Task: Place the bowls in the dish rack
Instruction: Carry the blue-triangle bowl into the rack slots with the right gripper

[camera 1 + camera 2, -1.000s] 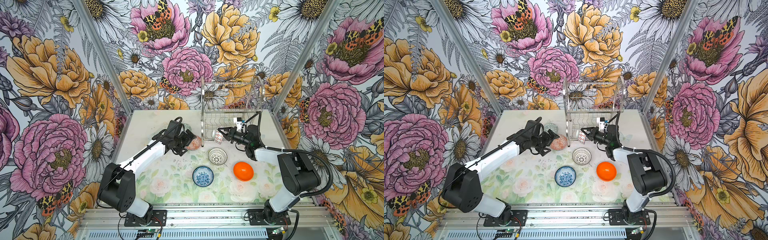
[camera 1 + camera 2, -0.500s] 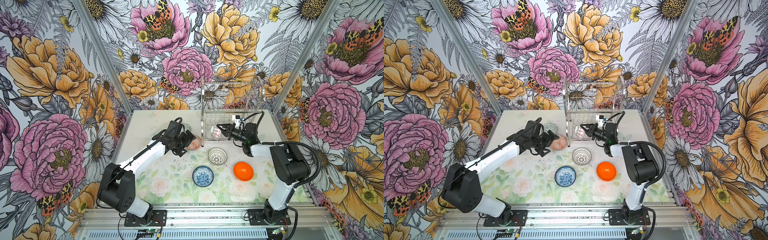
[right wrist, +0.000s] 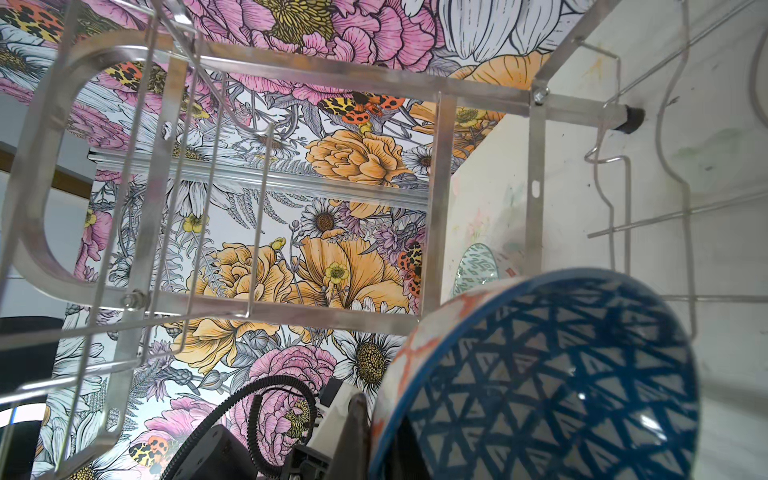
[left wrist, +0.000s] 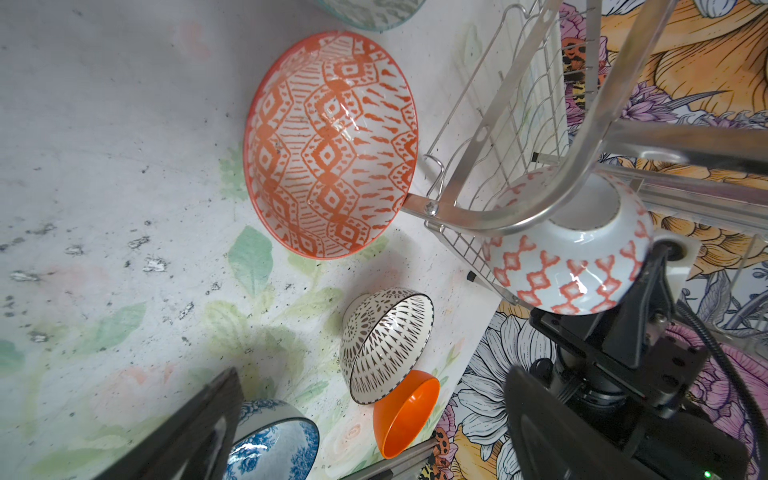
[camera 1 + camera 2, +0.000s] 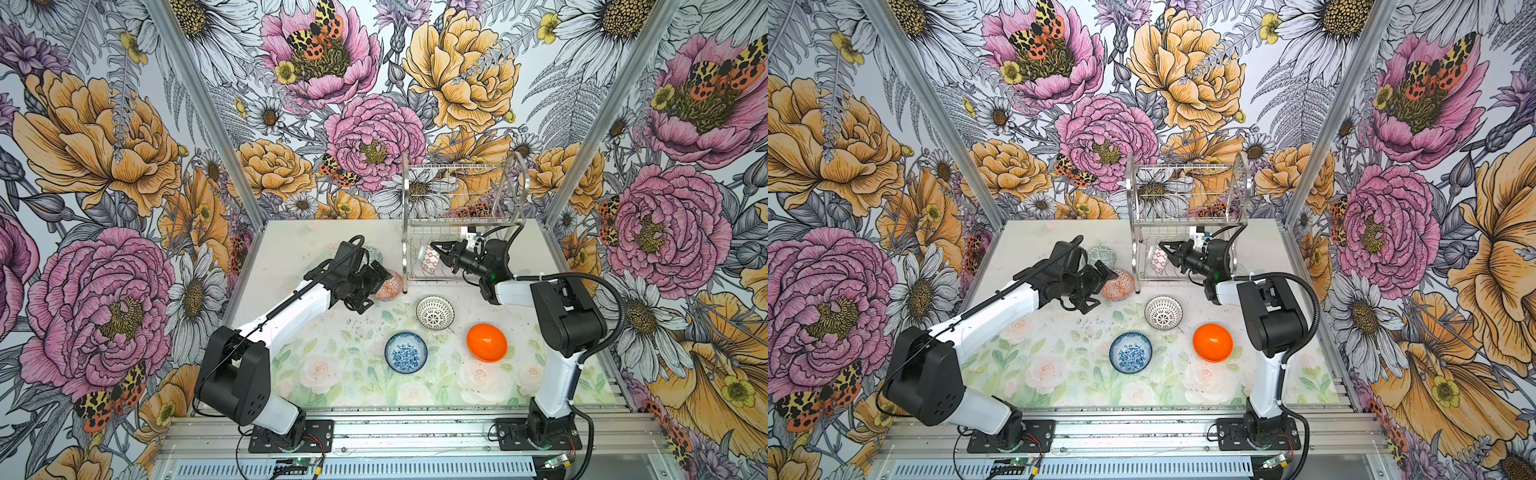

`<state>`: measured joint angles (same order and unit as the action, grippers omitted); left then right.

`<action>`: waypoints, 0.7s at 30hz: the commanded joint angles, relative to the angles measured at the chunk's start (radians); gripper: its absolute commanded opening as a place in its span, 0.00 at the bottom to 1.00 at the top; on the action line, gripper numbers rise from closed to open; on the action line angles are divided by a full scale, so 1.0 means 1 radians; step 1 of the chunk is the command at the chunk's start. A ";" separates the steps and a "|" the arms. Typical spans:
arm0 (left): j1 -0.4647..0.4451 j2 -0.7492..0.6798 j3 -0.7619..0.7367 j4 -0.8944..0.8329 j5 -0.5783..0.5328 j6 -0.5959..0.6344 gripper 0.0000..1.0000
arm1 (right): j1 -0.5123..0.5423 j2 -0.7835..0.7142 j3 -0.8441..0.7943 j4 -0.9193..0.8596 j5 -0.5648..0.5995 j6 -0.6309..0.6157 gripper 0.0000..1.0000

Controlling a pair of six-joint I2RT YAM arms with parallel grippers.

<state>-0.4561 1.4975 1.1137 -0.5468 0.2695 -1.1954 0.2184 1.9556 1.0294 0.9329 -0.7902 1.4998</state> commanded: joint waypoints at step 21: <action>0.039 -0.106 -0.051 -0.048 -0.027 0.042 0.99 | -0.016 0.282 0.410 0.008 -0.099 -0.003 0.00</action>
<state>-0.4316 1.4220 1.0740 -0.5800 0.2684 -1.1713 0.2123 2.2166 1.3739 0.9016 -0.8700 1.5036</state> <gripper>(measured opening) 0.986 0.095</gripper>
